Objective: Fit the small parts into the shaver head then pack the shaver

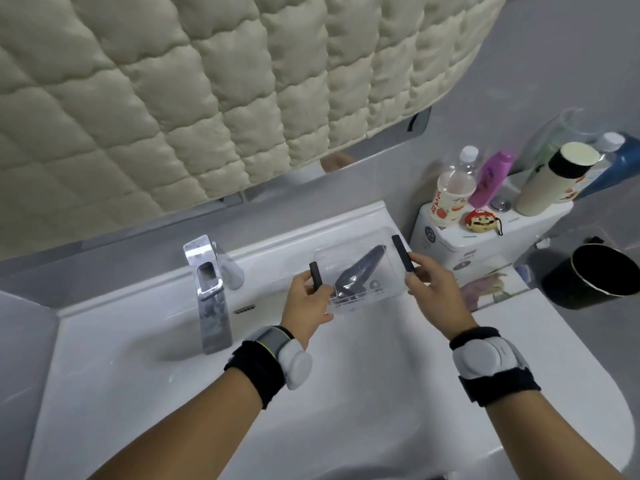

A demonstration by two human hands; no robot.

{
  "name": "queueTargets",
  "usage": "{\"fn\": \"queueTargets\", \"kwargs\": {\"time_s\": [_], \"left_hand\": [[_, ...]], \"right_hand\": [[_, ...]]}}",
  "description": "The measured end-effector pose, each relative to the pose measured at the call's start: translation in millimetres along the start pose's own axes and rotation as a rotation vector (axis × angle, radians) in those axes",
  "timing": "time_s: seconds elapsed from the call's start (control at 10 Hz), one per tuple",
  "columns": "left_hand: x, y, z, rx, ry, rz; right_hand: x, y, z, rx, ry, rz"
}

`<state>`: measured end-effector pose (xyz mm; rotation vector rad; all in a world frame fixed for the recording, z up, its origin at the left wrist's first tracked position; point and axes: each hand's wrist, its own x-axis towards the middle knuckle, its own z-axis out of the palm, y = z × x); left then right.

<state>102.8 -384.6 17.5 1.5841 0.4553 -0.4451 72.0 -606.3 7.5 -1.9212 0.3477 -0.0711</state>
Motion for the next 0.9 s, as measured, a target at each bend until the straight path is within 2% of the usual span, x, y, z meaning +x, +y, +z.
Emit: {"fn": "queueTargets", "kwargs": {"time_s": [0.4,0.8,0.9], "left_hand": [[74.4,49.8,33.3,0.039,-0.005,-0.055],[89.2,57.5,37.6,0.103,-0.025,-0.1],[88.8,58.1,30.2,0.17,-0.017,-0.055]], "right_hand": [[98.7,-5.6,-3.1,0.008,-0.024,0.116],[112.4,-4.9,-7.6,0.013,-0.038,0.224],[104.7,-3.6,-3.0,-0.092,0.019,0.188]]}}
